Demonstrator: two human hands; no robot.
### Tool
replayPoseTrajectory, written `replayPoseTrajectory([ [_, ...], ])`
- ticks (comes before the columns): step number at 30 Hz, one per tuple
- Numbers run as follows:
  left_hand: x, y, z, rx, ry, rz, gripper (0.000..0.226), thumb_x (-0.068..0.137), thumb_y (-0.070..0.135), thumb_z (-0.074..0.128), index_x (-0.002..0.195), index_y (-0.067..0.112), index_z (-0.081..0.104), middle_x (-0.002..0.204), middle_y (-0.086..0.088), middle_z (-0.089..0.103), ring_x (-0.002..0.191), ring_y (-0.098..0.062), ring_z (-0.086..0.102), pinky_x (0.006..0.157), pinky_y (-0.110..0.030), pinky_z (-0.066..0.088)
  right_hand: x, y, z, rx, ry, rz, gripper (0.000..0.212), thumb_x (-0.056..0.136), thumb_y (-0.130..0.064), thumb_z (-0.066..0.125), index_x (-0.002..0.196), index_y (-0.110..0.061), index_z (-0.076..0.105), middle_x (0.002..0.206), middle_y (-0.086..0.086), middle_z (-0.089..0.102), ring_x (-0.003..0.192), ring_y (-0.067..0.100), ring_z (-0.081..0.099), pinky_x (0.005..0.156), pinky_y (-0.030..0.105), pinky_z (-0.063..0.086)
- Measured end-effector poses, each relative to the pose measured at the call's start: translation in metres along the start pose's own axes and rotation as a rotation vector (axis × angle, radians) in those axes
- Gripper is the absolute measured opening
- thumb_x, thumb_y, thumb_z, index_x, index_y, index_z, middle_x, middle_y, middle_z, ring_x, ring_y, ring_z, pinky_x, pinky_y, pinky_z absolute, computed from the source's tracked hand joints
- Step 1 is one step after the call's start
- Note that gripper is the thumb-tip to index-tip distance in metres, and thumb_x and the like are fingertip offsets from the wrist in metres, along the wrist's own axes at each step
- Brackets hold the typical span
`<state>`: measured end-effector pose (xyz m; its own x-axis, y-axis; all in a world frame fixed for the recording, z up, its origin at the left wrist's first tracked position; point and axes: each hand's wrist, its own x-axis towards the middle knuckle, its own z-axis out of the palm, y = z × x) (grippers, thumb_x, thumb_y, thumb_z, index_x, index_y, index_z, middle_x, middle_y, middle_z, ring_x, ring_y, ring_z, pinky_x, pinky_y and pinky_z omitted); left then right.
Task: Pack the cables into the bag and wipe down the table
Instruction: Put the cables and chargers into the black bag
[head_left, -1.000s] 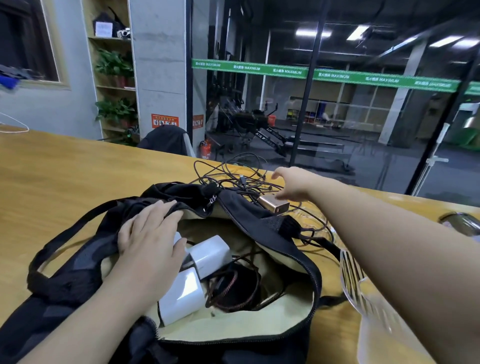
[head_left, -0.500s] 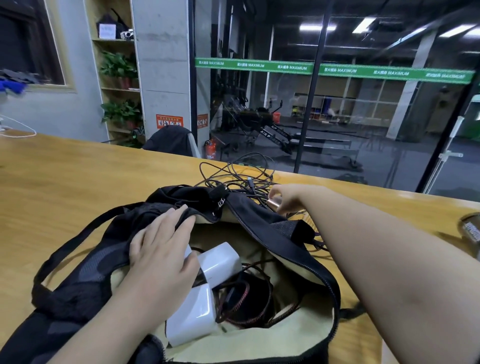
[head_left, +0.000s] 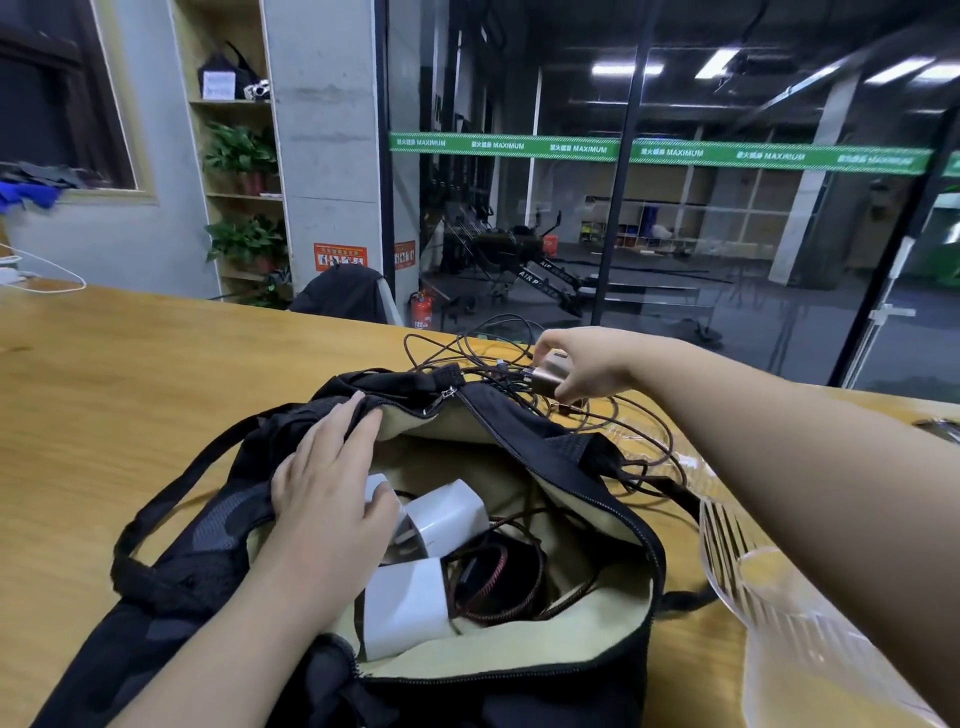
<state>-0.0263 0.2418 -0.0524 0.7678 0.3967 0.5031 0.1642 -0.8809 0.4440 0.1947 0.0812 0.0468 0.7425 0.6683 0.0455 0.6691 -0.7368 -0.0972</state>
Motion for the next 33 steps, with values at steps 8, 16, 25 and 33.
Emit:
replayPoseTrajectory([
  [8,-0.001,-0.001,0.001,-0.002,0.02,0.007,0.059,0.09,0.017,0.04,0.145,0.023,0.02,0.154,0.014,0.006,0.139,-0.002,-0.001,0.111,-0.033,0.002,-0.041,-0.011,-0.023,0.073,0.076,-0.077,0.047,0.076,-0.02,0.066,0.115,-0.036,0.047,0.098,-0.004,0.048,0.075,0.007,0.049,0.057,0.024,0.038],
  [16,0.0,-0.003,-0.001,-0.11,0.076,0.012,0.062,0.085,0.004,0.044,0.143,0.021,0.03,0.153,0.012,0.014,0.138,-0.002,0.004,0.11,-0.031,0.005,-0.081,-0.077,-0.031,0.371,0.03,-0.315,0.047,0.076,-0.029,0.066,0.114,-0.043,0.043,0.103,-0.013,0.057,0.086,0.006,0.06,0.069,0.022,0.048],
  [25,0.0,-0.005,-0.003,-0.29,0.178,-0.008,0.067,0.08,-0.006,0.043,0.142,0.017,0.035,0.151,0.008,0.023,0.139,-0.006,0.012,0.115,-0.039,0.011,-0.082,-0.1,0.022,0.013,-0.087,-0.365,0.061,0.074,-0.031,0.07,0.127,-0.023,0.04,0.097,-0.009,0.048,0.074,0.006,0.045,0.055,0.019,0.034],
  [33,-0.001,-0.002,-0.005,-0.348,0.183,-0.001,0.066,0.078,-0.002,0.045,0.141,0.019,0.036,0.138,0.026,0.02,0.13,0.01,0.01,0.113,-0.029,0.01,-0.072,-0.097,0.04,-0.025,0.01,-0.388,0.053,0.085,-0.038,0.06,0.129,-0.015,0.041,0.109,0.005,0.06,0.096,0.022,0.056,0.078,0.036,0.048],
])
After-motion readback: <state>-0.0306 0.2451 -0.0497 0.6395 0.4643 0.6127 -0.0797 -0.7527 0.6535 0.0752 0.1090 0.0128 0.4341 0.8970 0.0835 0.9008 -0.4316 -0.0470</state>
